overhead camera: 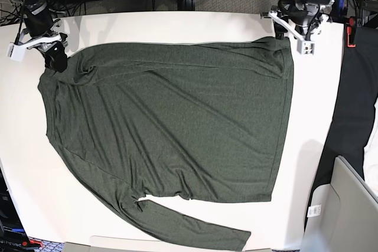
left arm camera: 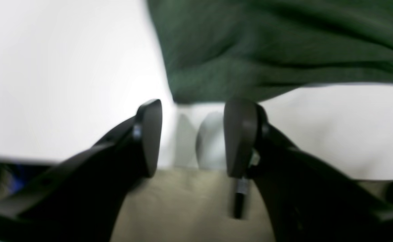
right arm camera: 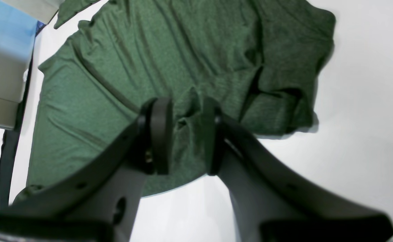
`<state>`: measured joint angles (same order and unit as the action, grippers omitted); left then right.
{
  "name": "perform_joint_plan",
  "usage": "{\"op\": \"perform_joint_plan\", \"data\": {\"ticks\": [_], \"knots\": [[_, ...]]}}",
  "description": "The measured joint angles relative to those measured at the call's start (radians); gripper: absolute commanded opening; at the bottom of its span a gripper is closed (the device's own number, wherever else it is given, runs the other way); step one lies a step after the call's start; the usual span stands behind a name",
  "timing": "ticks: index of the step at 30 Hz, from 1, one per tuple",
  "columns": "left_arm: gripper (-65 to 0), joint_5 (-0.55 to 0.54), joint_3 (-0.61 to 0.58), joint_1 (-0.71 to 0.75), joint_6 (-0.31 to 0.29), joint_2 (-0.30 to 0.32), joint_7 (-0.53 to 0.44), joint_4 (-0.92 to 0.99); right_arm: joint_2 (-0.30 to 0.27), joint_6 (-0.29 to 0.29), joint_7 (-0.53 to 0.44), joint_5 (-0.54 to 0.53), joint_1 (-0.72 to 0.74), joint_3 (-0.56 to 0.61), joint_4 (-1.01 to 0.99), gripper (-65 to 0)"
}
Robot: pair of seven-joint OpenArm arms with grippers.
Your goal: Fold the T-shirt properly
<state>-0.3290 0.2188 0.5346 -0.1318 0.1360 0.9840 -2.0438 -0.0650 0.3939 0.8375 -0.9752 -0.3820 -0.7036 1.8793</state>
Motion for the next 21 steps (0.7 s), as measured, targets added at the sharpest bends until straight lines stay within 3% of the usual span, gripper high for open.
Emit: {"op": "perform_joint_plan", "data": {"ticks": [3,9,12,21], "knots": [[-34.9,-0.17,0.113,-0.042,-0.003,-0.043,0.09,-0.001,-0.001,0.0,0.0,0.001,-0.001,0.0,-0.001,-48.3],[-34.8,-0.472,0.38,-0.143,-0.005,-0.05,0.306,0.032,-0.001,0.0,0.0,0.001,0.0,0.0,-0.001,-48.3],[-34.8,-0.512,0.455,-0.196,-0.008,-0.082,0.379,0.091,-0.001,0.0,0.0,0.0,0.0,0.0,-0.001,-48.3],[-34.8,-0.513,0.481,-0.209,-0.009,-0.092,0.392,0.195,-0.001,0.0,0.0,0.0,0.0,0.0,-0.001,-48.3]]}}
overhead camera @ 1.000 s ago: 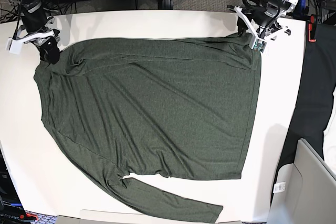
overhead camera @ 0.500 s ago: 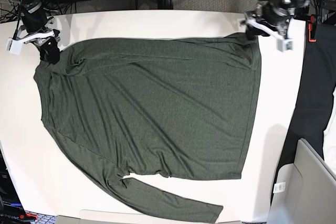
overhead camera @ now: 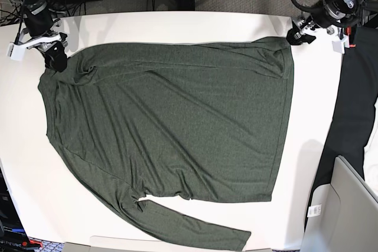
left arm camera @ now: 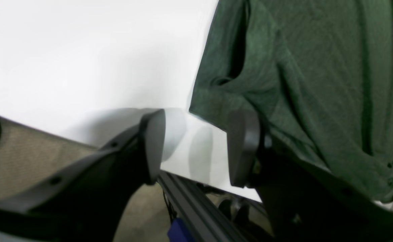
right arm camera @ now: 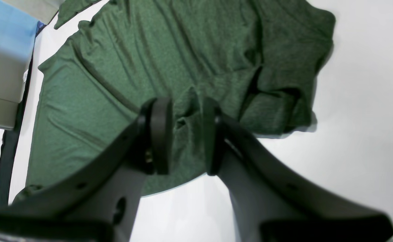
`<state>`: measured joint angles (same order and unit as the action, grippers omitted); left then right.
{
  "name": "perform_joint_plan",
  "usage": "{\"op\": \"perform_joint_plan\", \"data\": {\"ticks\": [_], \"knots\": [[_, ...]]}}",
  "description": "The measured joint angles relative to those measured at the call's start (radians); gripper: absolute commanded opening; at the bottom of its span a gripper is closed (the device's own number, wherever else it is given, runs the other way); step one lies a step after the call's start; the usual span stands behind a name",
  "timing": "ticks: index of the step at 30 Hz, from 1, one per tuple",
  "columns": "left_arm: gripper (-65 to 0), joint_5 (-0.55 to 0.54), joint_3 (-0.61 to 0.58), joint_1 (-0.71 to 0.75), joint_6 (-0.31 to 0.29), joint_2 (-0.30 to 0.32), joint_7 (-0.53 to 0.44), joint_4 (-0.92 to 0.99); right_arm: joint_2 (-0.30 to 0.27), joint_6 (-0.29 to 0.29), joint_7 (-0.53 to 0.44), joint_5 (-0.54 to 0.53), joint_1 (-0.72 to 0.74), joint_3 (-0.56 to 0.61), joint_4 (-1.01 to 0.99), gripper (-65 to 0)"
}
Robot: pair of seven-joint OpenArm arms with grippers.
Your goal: Fold the T-shirt properly
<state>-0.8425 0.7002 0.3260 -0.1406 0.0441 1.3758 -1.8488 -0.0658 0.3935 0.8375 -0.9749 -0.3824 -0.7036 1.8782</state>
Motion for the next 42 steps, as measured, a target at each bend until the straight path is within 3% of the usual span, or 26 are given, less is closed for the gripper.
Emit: {"op": "perform_joint_plan", "data": {"ticks": [14,23,30,36,42], "knots": [[-34.9,-0.037,-0.002,-0.084,-0.006,-0.019,-0.019,0.128,0.003,0.0,0.0,0.0,0.0,0.0,0.0,-48.3],[-35.6,-0.06,-0.111,-0.085,-0.011,-0.053,-0.051,0.132,0.003,0.0,0.0,0.0,0.0,0.0,0.0,-48.3],[-45.7,-0.054,-0.112,-0.121,-0.01,-0.058,-0.041,0.162,0.003,0.0,0.0,0.0,0.0,0.0,0.0,-48.5],[-65.0,-0.03,-0.116,-0.151,-0.002,-0.061,-0.04,0.184,0.003,0.0,0.0,0.0,-0.022,0.0,0.0,-48.5],[-65.0,-0.007,-0.117,-0.123,0.002,-0.047,-0.015,0.065,-0.003,0.003,0.001,-0.003,-0.061,-0.004,0.0,-48.3]]}}
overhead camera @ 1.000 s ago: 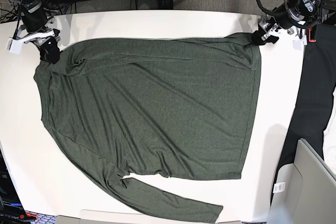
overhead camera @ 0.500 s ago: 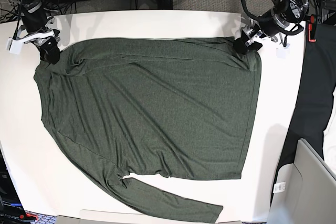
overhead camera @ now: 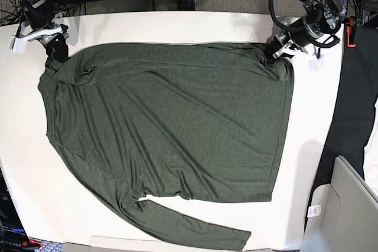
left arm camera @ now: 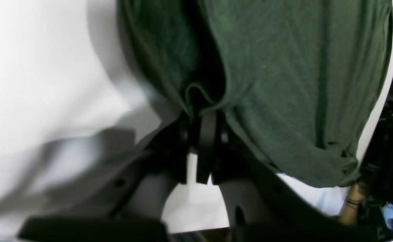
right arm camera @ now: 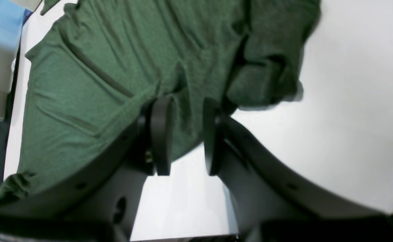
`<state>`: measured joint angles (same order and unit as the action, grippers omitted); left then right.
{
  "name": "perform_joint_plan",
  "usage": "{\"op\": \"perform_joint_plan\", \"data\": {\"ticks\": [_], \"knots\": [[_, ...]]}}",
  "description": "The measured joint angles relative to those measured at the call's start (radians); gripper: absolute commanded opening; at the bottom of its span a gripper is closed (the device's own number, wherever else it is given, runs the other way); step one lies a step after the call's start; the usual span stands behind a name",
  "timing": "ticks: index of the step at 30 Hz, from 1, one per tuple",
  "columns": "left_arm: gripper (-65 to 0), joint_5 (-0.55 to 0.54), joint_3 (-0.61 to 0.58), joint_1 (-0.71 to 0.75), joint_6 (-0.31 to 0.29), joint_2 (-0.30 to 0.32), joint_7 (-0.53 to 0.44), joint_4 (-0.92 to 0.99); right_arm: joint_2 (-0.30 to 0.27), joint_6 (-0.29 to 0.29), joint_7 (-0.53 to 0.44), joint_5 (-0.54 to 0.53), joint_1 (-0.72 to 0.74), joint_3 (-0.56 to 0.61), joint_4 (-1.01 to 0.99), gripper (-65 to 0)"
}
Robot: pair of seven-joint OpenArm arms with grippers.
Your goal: Fold the T-shirt properly
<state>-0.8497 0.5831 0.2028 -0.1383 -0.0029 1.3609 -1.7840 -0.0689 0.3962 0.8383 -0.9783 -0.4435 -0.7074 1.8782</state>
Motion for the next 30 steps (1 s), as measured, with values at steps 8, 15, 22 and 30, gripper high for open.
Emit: {"op": "perform_joint_plan", "data": {"ticks": [8,15,22,30], "knots": [[-65.0,0.003,0.005,0.043,0.003,0.02,0.006,-0.074,0.0,-0.003,-0.001,0.011,0.027,0.0,-0.097,-48.1],[-65.0,0.008,0.004,0.06,0.003,0.033,0.012,-0.073,0.001,-0.005,-0.004,0.005,0.04,-0.003,-0.18,-36.1],[-65.0,0.008,0.005,0.06,0.003,0.039,0.008,-0.073,0.0,-0.064,-0.009,-0.004,0.075,-0.069,-0.221,-31.7],[-65.0,0.008,0.005,0.06,0.003,0.04,0.008,-0.073,0.0,-0.066,-0.024,-0.025,0.164,-0.07,-0.306,-31.6]]}}
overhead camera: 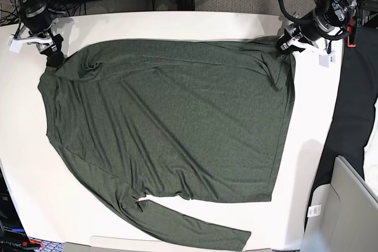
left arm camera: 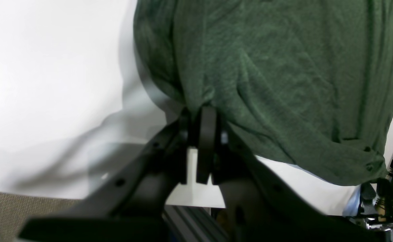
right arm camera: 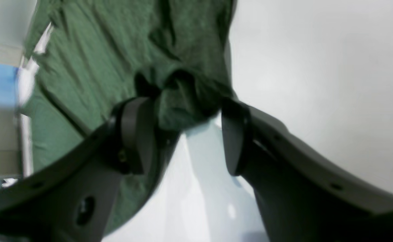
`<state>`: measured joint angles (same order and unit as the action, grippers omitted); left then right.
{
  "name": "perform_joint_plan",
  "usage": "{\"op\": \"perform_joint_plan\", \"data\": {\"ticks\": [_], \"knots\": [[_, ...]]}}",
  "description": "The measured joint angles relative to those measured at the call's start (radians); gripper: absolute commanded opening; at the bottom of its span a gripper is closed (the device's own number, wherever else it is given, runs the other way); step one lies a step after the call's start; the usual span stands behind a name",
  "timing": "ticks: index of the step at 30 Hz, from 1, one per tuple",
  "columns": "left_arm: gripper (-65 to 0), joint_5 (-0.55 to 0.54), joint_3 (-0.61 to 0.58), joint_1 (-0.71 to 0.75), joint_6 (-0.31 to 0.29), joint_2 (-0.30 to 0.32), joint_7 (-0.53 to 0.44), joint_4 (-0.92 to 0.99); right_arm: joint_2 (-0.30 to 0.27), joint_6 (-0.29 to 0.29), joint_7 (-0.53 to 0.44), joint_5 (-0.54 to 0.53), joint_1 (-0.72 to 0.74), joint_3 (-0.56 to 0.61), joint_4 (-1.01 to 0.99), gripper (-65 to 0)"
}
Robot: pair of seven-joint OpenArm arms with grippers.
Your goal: Fold the T-shirt properly
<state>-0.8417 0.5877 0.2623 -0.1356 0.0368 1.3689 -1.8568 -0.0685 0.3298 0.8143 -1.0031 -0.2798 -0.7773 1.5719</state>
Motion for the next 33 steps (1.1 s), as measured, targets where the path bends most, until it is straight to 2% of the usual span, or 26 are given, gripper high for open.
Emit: {"op": "perform_joint_plan", "data": {"ticks": [5,7,8,11,13,16,20,21,28,33], "knots": [[-65.0,0.0,0.0,0.0,0.0,0.0,0.0,0.0,0.0,0.007,-0.011,-0.013,0.053,0.005,-0.053,-31.7],[-65.0,0.0,0.0,0.0,0.0,0.0,0.0,0.0,0.0,0.007,-0.011,-0.014,0.059,0.006,-0.058,-35.1],[-65.0,0.0,0.0,0.0,0.0,0.0,0.0,0.0,0.0,0.007,-0.011,-0.014,0.059,0.006,-0.058,-38.9],[-65.0,0.0,0.0,0.0,0.0,0.0,0.0,0.0,0.0,0.01,0.005,0.01,0.059,0.01,-0.058,-58.5],[-65.0,0.0,0.0,0.0,0.0,0.0,0.0,0.0,-0.008,0.01,0.04,0.01,0.061,0.01,-0.057,-65.0],[-65.0,0.0,0.0,0.0,0.0,0.0,0.0,0.0,-0.011,0.014,0.057,-0.001,0.057,0.005,-0.055,-64.4],[-65.0,0.0,0.0,0.004,0.0,0.0,-0.001,0.0,-0.013,0.031,0.066,-0.109,0.004,-0.017,-0.051,-64.4],[-65.0,-0.005,-0.001,0.012,0.0,0.004,-0.001,-0.001,-0.019,0.015,0.071,-0.118,-0.013,-0.028,-0.053,-64.4],[-65.0,-0.104,0.0,0.094,-0.014,0.094,-0.01,-0.012,-0.071,0.003,0.085,-0.181,-0.147,-0.071,-0.019,-64.4],[-65.0,-0.131,0.031,0.143,-0.015,0.107,-0.005,-0.02,-0.069,0.007,0.088,-0.204,-0.215,-0.072,0.077,-64.4]]}}
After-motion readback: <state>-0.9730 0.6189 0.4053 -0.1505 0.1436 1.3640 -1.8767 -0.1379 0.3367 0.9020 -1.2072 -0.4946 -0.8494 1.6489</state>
